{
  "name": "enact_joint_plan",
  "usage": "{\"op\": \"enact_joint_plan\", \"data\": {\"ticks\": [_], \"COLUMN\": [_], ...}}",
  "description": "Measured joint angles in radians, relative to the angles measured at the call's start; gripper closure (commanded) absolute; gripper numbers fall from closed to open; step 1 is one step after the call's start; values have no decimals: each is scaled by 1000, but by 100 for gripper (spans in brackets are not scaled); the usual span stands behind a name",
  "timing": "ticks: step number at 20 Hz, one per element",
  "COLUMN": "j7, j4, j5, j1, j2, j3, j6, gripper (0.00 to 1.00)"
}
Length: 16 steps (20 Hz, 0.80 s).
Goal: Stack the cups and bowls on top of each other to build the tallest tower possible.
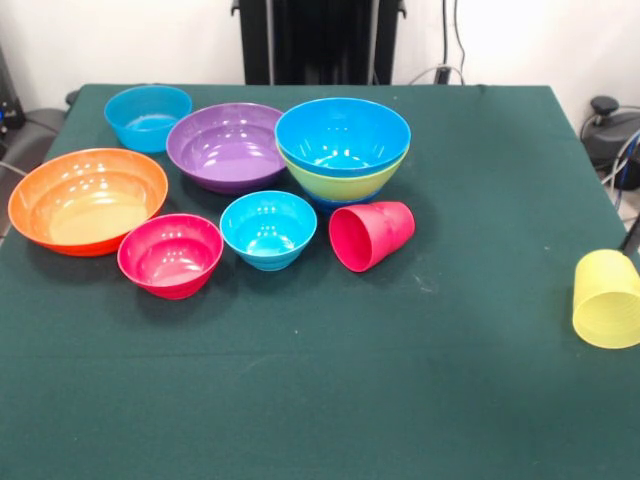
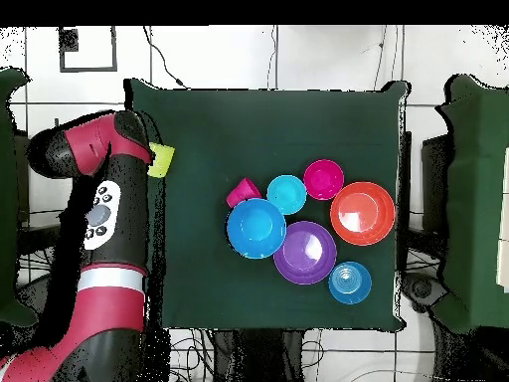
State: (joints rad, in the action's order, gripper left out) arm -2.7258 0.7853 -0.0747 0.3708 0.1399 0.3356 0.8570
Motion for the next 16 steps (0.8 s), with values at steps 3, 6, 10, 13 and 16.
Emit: {"op": "enact_joint_plan", "data": {"ticks": [3, 6, 10, 13, 16], "j7": [0, 0, 0, 0, 0], "j4": [-29, -31, -31, -28, -14], "j5": [0, 0, 0, 0, 0], "j1": [0, 0, 0, 0, 0], "j2": [-16, -19, -19, -16, -8], "j3": [0, -1, -1, -2, -2], "j6": [12, 13, 13, 12, 13], "gripper": [0, 0, 0, 0, 0]}}
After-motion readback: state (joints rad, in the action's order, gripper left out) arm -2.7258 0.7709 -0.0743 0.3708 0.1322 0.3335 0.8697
